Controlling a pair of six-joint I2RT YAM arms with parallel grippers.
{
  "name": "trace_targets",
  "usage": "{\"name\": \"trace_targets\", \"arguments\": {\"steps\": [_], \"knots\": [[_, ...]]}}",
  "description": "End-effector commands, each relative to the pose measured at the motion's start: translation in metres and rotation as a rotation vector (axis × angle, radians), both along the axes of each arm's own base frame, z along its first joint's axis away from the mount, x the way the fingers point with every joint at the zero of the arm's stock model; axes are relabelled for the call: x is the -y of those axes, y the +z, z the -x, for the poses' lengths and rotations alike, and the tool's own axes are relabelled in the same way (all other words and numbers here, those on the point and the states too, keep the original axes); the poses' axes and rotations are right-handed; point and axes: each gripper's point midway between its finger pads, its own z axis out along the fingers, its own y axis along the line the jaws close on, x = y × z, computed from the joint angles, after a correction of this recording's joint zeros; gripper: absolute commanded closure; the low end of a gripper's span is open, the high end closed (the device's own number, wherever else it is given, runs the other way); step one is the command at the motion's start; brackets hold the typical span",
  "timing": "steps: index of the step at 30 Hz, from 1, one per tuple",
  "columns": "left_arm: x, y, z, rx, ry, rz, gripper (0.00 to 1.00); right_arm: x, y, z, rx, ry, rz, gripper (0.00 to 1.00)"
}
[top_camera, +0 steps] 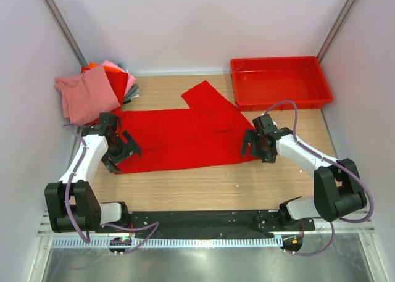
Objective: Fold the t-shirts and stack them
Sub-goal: Fold the tshirt
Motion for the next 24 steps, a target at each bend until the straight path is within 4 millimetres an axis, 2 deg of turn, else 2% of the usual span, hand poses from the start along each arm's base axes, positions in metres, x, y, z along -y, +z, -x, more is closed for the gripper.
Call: {"name": "trace_targets", "arguments": {"steps": [1,3,4,5,6,7,10,11,13,14,15,17,19,20,21,22,23,24], "knots": [[0.014,0.005,-0.020,0.057,0.015,0.080,0.04,-0.017,0.002,-0.013,0.052,-0.034,-0.109,0.06],[0.011,-0.001,-0.014,0.046,0.011,0.061,0.04,-0.011,-0.013,-0.008,0.024,-0.054,-0.095,0.09],[0.011,-0.001,-0.013,0.053,0.010,0.056,0.04,-0.008,-0.016,-0.014,0.046,-0.071,-0.091,0.12],[0.010,-0.002,-0.012,0.058,0.010,0.053,0.04,-0.006,-0.021,-0.014,0.045,-0.083,-0.098,0.20],[0.010,-0.002,-0.011,0.058,0.012,0.047,0.04,-0.004,-0.027,-0.012,0.037,-0.093,-0.105,0.24],[0.010,0.000,-0.012,0.068,0.012,0.047,0.04,-0.002,-0.026,-0.020,0.069,-0.106,-0.119,0.37],[0.006,0.002,-0.014,0.072,0.016,0.025,0.04,0.004,-0.022,-0.025,0.087,-0.129,-0.124,0.71],[0.005,0.001,-0.014,0.062,0.016,0.023,0.04,0.011,-0.020,-0.025,0.089,-0.155,-0.122,0.97],[0.007,0.001,-0.012,0.057,0.011,0.034,0.05,0.030,-0.017,-0.012,0.066,-0.225,-0.084,0.99],[0.009,0.001,-0.011,0.056,0.011,0.041,0.05,0.049,-0.002,-0.012,0.127,-0.295,-0.055,0.99],[0.011,0.002,-0.010,0.059,0.004,0.044,0.06,0.058,0.001,-0.002,0.136,-0.351,-0.053,0.99],[0.016,0.008,-0.011,0.079,-0.013,0.054,0.07,0.071,0.023,0.016,0.195,-0.418,-0.072,0.99],[0.016,0.013,-0.009,0.086,-0.023,0.045,0.07,0.065,0.026,0.036,0.176,-0.446,-0.129,0.99],[0.017,0.016,-0.010,0.092,-0.027,0.042,0.07,0.054,0.039,0.042,0.207,-0.425,-0.204,0.99],[0.016,0.019,-0.009,0.100,-0.028,0.038,0.07,0.052,0.034,0.058,0.159,-0.441,-0.216,0.99],[0.016,0.021,-0.008,0.101,-0.028,0.036,0.07,0.050,0.036,0.067,0.148,-0.450,-0.231,0.99],[0.024,0.022,-0.007,0.104,-0.067,0.035,0.07,0.050,0.038,0.073,0.144,-0.460,-0.241,0.99],[0.025,0.024,-0.008,0.110,-0.071,0.029,0.07,0.040,0.045,0.086,0.141,-0.438,-0.302,0.99]]}}
